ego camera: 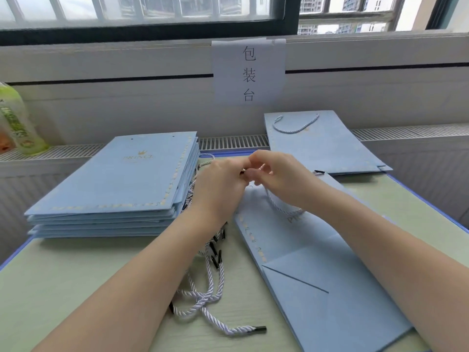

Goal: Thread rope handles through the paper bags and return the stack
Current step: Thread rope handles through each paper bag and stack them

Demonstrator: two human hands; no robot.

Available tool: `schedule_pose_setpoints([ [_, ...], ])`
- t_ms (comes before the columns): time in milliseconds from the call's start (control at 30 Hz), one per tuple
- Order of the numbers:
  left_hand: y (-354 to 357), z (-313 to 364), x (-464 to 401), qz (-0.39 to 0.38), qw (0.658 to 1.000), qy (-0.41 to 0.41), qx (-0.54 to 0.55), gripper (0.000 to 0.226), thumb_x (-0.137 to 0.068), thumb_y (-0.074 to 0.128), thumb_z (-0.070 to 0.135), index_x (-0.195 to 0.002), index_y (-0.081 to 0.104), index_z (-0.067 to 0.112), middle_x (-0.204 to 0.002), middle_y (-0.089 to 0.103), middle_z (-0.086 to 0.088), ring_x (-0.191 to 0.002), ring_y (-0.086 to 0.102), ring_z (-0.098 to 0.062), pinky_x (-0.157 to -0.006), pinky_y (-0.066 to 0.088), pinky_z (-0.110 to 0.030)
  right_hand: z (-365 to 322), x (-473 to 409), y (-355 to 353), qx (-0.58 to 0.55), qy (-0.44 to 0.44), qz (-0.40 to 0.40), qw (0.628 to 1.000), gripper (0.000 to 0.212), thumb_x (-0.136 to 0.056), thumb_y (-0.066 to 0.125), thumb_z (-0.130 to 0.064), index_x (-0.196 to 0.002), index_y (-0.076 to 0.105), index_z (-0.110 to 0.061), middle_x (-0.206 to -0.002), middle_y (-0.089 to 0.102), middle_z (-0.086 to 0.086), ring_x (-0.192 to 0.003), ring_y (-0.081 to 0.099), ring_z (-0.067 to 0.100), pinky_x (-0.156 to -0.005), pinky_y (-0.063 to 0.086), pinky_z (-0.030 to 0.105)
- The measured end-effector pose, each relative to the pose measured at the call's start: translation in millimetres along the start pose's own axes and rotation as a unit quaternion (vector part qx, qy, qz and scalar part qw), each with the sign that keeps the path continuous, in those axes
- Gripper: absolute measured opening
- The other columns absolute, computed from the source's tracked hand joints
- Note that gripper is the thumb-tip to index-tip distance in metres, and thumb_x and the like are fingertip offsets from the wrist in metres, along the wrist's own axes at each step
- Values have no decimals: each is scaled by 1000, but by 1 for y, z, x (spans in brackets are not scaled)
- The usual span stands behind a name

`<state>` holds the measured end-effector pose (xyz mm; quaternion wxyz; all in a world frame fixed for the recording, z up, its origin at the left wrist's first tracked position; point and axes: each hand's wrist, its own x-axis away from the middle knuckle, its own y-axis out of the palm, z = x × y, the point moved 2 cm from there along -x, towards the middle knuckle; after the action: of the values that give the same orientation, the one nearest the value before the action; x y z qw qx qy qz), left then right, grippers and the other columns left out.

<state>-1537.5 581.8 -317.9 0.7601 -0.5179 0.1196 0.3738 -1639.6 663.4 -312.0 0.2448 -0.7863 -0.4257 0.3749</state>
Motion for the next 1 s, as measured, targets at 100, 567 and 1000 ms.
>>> schedule_pose_setpoints([
  [100,3,3,1,-5,1000,-16,-13,15,-92,56,35,-99,64,23,-81,66,5,-81,60,-21,-69,48,-37,3,-1,-10,-25,7,46,999,13,-87,59,-4,-87,66,-15,-70,63,-1,-49,50,1,-56,41,12],
  [567,12,-26,-5,-125,981,-145,-12,7,-84,65,21,-88,69,17,-95,67,-4,-95,61,-22,-86,49,-41,6,4,9,234,-8,-97,967,5,-92,52,-19,-89,53,-16,-89,48,-2,-84,41,15,-69,29,26],
  [1000,17,-26,-9,-129,979,-154,18,4,-91,55,12,-88,57,14,-98,59,-6,-98,55,-26,-88,46,-40,3,3,1,138,-16,-50,989,12,-88,58,-9,-93,70,-7,-81,61,-4,-76,50,11,-67,35,19],
])
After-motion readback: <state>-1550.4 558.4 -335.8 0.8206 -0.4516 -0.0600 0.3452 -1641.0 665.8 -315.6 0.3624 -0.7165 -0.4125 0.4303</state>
